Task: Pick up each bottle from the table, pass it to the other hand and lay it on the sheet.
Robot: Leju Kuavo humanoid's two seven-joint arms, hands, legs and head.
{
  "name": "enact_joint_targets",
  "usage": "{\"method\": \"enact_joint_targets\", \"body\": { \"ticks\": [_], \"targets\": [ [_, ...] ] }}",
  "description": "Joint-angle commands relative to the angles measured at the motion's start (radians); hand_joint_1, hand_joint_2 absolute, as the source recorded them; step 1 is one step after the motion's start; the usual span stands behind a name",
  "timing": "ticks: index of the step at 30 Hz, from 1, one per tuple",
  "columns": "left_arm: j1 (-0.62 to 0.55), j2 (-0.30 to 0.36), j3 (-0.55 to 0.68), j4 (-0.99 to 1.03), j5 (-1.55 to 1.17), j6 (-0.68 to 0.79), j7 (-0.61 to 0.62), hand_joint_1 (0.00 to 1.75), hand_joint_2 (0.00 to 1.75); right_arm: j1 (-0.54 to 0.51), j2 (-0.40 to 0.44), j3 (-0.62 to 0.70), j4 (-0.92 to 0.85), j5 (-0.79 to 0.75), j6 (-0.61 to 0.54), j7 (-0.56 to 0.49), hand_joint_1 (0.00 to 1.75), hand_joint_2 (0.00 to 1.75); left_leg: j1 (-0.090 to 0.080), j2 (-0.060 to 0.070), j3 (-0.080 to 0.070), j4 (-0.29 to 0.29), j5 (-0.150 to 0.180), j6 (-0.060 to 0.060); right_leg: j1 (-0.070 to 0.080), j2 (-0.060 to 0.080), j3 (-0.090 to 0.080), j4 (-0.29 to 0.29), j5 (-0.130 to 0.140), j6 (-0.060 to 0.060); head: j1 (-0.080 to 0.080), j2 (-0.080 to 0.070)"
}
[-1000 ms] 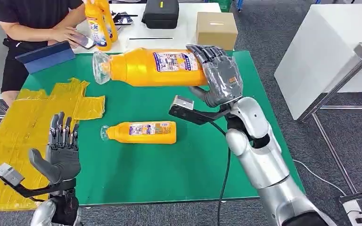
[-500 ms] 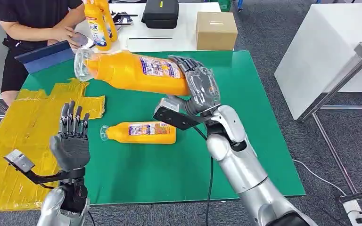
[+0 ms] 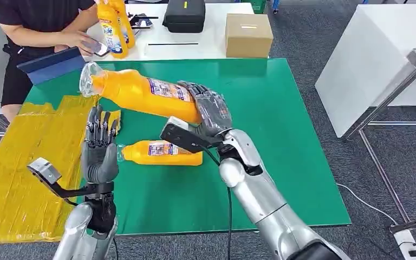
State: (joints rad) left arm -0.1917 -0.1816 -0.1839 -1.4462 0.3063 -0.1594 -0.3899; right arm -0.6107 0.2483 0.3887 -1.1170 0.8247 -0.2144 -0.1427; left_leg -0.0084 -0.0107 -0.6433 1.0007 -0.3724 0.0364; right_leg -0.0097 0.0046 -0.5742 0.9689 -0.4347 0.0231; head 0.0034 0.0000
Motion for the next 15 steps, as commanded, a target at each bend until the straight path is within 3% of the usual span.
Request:
{"method": "enact_joint_targets", "body": {
  "ticks": [1,11,15],
  "targets": [
    [-0.081,0.003,-0.029,0.097,0.004,0.018,0.011,0.00,1.75,-0.074,0.034,0.013,0.166,-0.026,0.008,0.000,1.75,1.75,0.000,0.000,0.002,0.000,-0.001,-0.002,0.000,-0.001,0.002,0.000,-0.001,-0.001,0.000,0.000],
    [-0.123,-0.014,-0.030,0.121,0.015,0.031,0.018,0.00,1.75,-0.090,0.088,0.079,0.228,-0.012,0.026,0.016,1.75,1.75,0.001,0.002,0.003,0.001,-0.002,-0.003,0.000,0.001,0.002,0.001,-0.001,-0.001,0.000,0.000],
    [-0.133,-0.015,-0.015,0.121,0.026,0.042,0.024,0.00,1.75,-0.107,0.101,0.200,0.273,-0.031,0.013,0.061,1.75,1.75,0.000,0.003,0.003,0.000,-0.001,-0.002,0.000,0.002,0.002,0.001,-0.001,-0.001,0.000,0.000]
  ]
}}
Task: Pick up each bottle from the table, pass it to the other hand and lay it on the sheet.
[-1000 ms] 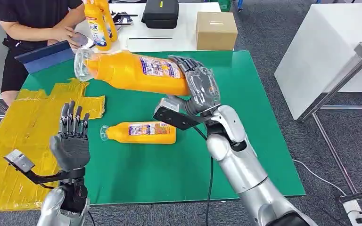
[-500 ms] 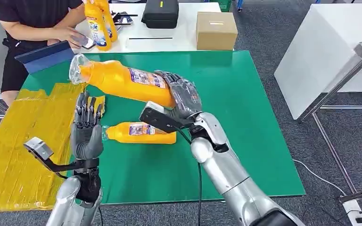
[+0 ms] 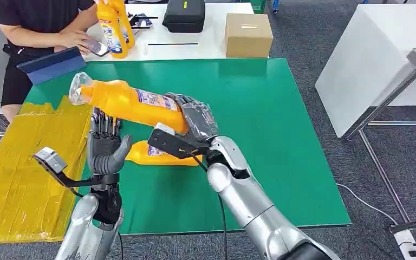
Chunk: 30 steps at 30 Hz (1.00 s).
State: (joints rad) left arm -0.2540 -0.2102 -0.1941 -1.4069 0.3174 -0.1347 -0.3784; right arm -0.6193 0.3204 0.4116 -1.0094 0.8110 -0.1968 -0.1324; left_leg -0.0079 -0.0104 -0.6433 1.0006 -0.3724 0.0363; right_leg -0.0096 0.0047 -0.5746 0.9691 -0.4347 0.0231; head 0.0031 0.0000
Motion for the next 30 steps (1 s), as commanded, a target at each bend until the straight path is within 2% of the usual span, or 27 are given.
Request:
{"method": "enact_joint_targets", "body": {
  "ticks": [1,10,14,21,30],
  "targets": [
    [-0.070,0.013,-0.002,0.080,0.017,0.018,0.014,0.00,1.75,-0.113,0.029,0.221,0.190,-0.030,0.001,0.058,1.75,1.75,0.000,0.003,0.005,0.001,-0.003,-0.003,0.000,0.002,0.004,0.001,-0.002,-0.001,0.000,0.000],
    [-0.066,-0.001,-0.003,0.046,0.069,-0.014,0.073,0.00,1.75,-0.175,0.029,0.492,0.274,-0.197,-0.027,0.134,1.75,1.75,0.000,0.002,0.004,0.001,-0.002,-0.003,0.000,0.001,0.003,0.001,-0.002,-0.001,0.000,0.000],
    [-0.059,-0.003,-0.008,0.034,0.113,-0.043,0.104,0.00,1.75,-0.186,0.029,0.541,0.289,-0.234,-0.035,0.141,1.75,1.75,0.000,0.001,0.004,0.000,-0.002,-0.003,0.000,0.000,0.004,0.000,-0.002,-0.001,0.000,0.000],
    [-0.035,0.004,-0.019,0.015,0.191,-0.112,0.148,0.00,1.75,-0.165,0.029,0.556,0.309,-0.240,-0.044,0.132,1.75,1.75,0.000,0.000,0.003,0.000,-0.001,-0.002,0.000,-0.001,0.003,-0.001,-0.001,-0.001,0.000,0.000],
    [-0.034,0.005,-0.018,0.015,0.191,-0.113,0.148,0.00,1.75,-0.161,0.029,0.555,0.312,-0.237,-0.048,0.131,1.75,1.75,0.000,-0.001,0.002,0.000,-0.001,-0.002,0.000,-0.002,0.002,0.000,-0.001,-0.001,0.000,0.000]
  ]
}}
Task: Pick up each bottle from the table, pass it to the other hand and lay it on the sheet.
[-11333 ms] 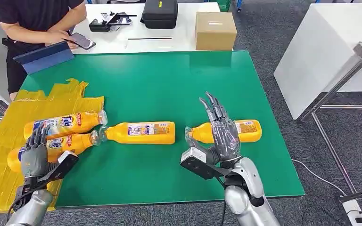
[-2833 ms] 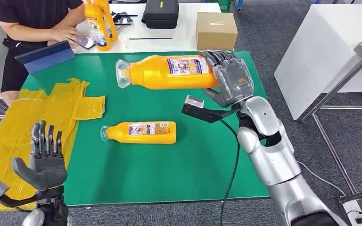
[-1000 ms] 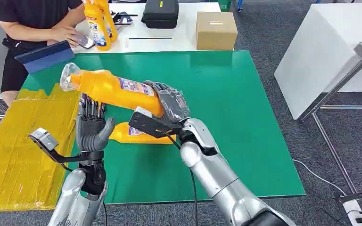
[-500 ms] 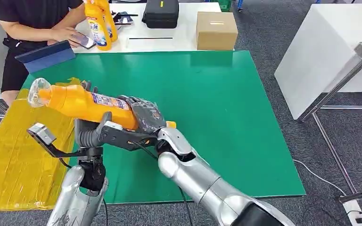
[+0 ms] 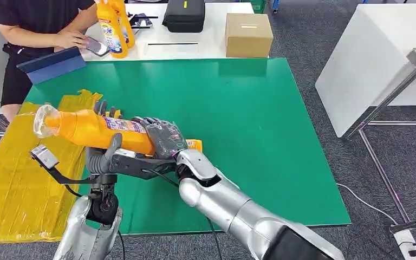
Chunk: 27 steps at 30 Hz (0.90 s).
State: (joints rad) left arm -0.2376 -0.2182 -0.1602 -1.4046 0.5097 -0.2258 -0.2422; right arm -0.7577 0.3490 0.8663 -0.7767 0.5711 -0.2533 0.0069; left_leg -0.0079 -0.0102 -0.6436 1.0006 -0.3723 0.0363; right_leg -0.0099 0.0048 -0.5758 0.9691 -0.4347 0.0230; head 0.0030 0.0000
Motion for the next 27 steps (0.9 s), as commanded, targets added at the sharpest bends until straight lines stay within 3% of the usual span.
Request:
{"method": "enact_joint_targets", "body": {
  "ticks": [1,2,3,4,6,27],
  "targets": [
    [-0.050,0.011,-0.052,0.013,0.019,-0.036,0.020,0.00,1.75,-0.022,0.000,0.096,0.080,0.004,0.011,-0.010,1.75,1.75,0.001,-0.001,0.002,0.000,-0.001,-0.002,0.001,-0.002,0.003,-0.001,-0.001,-0.001,0.000,0.000],
    [-0.048,0.011,-0.052,0.011,0.025,-0.042,0.022,0.00,1.75,-0.020,0.000,0.092,0.081,0.005,0.010,-0.011,1.75,1.75,0.001,-0.001,0.004,0.000,-0.002,-0.003,0.001,-0.002,0.004,0.000,-0.002,-0.001,0.000,0.000],
    [-0.046,0.010,-0.052,0.007,0.035,-0.053,0.024,1.59,1.75,-0.015,0.000,0.085,0.082,0.010,0.010,-0.016,1.75,1.75,0.001,-0.002,0.005,0.000,-0.002,-0.003,0.000,-0.003,0.005,0.000,-0.003,-0.001,0.000,0.000],
    [-0.042,0.008,-0.052,0.006,0.041,-0.057,0.025,1.75,1.75,-0.012,0.000,0.081,0.083,0.015,0.009,-0.017,1.75,1.75,0.001,-0.001,0.009,0.001,-0.004,-0.006,0.000,-0.003,0.010,0.001,-0.005,-0.002,0.000,0.000],
    [-0.035,0.009,-0.054,0.001,0.041,-0.057,0.025,1.75,1.75,-0.008,0.000,0.077,0.089,0.020,0.005,-0.022,1.75,1.75,0.001,-0.002,0.004,0.000,-0.001,-0.003,0.001,-0.003,0.005,-0.001,-0.002,-0.001,0.000,0.000],
    [-0.038,-0.001,-0.054,-0.009,0.054,-0.050,0.021,1.75,1.75,-0.005,0.000,0.032,0.108,0.044,0.019,-0.032,1.75,1.75,0.001,-0.003,0.003,0.000,-0.001,-0.003,0.001,-0.004,0.004,0.000,-0.002,-0.001,0.000,0.000]
  ]
}}
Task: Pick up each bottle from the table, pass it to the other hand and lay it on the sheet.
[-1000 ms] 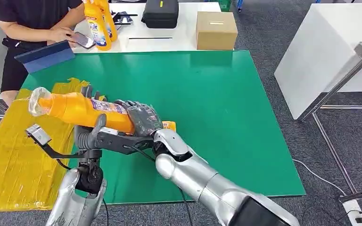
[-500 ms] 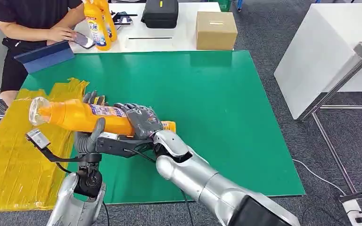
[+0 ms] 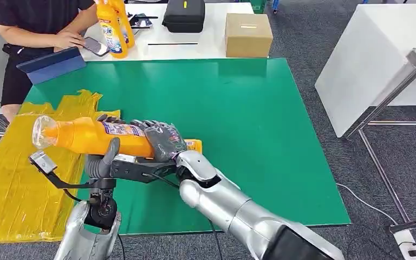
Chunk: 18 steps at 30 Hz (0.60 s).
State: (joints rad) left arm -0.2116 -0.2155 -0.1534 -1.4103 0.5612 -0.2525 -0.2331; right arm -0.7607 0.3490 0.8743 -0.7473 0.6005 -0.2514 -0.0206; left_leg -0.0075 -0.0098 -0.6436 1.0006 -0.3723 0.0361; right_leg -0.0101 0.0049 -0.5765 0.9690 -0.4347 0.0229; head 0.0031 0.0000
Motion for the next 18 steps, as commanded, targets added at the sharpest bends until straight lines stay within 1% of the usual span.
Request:
{"method": "enact_joint_targets", "body": {
  "ticks": [1,2,5,7,8,11,14,16,17,18],
  "targets": [
    [-0.064,-0.004,-0.061,-0.004,0.003,-0.023,0.012,1.75,1.75,-0.002,0.000,0.024,0.079,0.015,0.018,-0.004,1.75,1.75,0.001,-0.003,0.003,0.000,-0.001,-0.003,0.001,-0.004,0.004,0.000,-0.002,-0.001,0.000,0.000],
    [-0.064,-0.004,-0.061,-0.004,0.003,-0.023,0.012,1.75,1.75,-0.002,0.000,0.024,0.079,0.015,0.018,-0.004,1.75,1.75,0.001,-0.002,0.002,0.000,-0.001,-0.002,0.001,-0.003,0.003,-0.001,-0.001,-0.001,0.000,0.000],
    [-0.066,-0.004,-0.059,-0.002,0.005,-0.022,0.013,1.75,1.75,-0.004,0.000,0.023,0.078,0.015,0.019,-0.003,1.75,1.75,0.001,-0.003,0.005,0.001,-0.002,-0.003,0.001,-0.005,0.006,0.000,-0.003,-0.001,0.000,0.000],
    [-0.071,-0.006,-0.058,0.002,0.009,-0.022,0.015,1.75,1.75,-0.005,0.000,0.017,0.082,0.016,0.018,-0.002,1.75,1.75,0.001,-0.003,0.002,0.000,-0.001,-0.002,0.001,-0.003,0.003,-0.001,-0.001,-0.001,0.000,0.000],
    [-0.075,-0.006,-0.058,0.006,0.010,-0.021,0.016,1.75,1.75,-0.006,0.000,0.013,0.085,0.016,0.018,-0.003,1.75,1.75,0.001,-0.004,0.004,0.001,-0.002,-0.003,0.001,-0.005,0.005,0.000,-0.003,-0.001,0.000,0.000],
    [-0.083,-0.007,-0.057,0.015,0.013,-0.022,0.017,1.75,1.75,-0.008,0.000,0.007,0.089,0.015,0.017,-0.006,1.75,1.75,0.001,-0.003,0.001,0.000,0.000,-0.002,0.000,-0.004,0.002,0.000,-0.001,-0.001,0.000,0.000],
    [-0.085,-0.007,-0.056,0.018,0.015,-0.023,0.017,1.75,1.75,-0.010,0.000,0.005,0.091,0.015,0.017,-0.007,1.75,1.75,0.001,-0.004,0.004,0.001,-0.002,-0.003,0.000,-0.005,0.005,0.000,-0.003,-0.001,0.000,0.000],
    [-0.092,-0.005,-0.056,0.030,0.020,-0.028,0.016,1.75,1.75,-0.011,0.000,-0.005,0.100,0.018,0.011,-0.013,1.75,1.75,0.001,-0.003,0.001,0.000,0.000,-0.002,0.000,-0.004,0.002,0.000,-0.001,-0.001,0.000,0.000],
    [-0.093,-0.004,-0.055,0.034,0.022,-0.030,0.015,1.75,1.75,-0.011,0.000,-0.011,0.104,0.020,0.010,-0.015,0.70,1.75,0.001,-0.004,0.003,0.000,-0.001,-0.003,0.000,-0.005,0.004,0.000,-0.002,-0.001,0.000,0.000],
    [-0.095,-0.004,-0.054,0.040,0.023,-0.033,0.014,1.75,1.75,-0.010,0.000,-0.018,0.107,0.027,0.000,-0.020,0.00,1.75,0.001,-0.003,0.002,0.000,0.000,-0.002,0.000,-0.004,0.003,0.000,-0.002,-0.001,0.000,0.000]
  ]
}}
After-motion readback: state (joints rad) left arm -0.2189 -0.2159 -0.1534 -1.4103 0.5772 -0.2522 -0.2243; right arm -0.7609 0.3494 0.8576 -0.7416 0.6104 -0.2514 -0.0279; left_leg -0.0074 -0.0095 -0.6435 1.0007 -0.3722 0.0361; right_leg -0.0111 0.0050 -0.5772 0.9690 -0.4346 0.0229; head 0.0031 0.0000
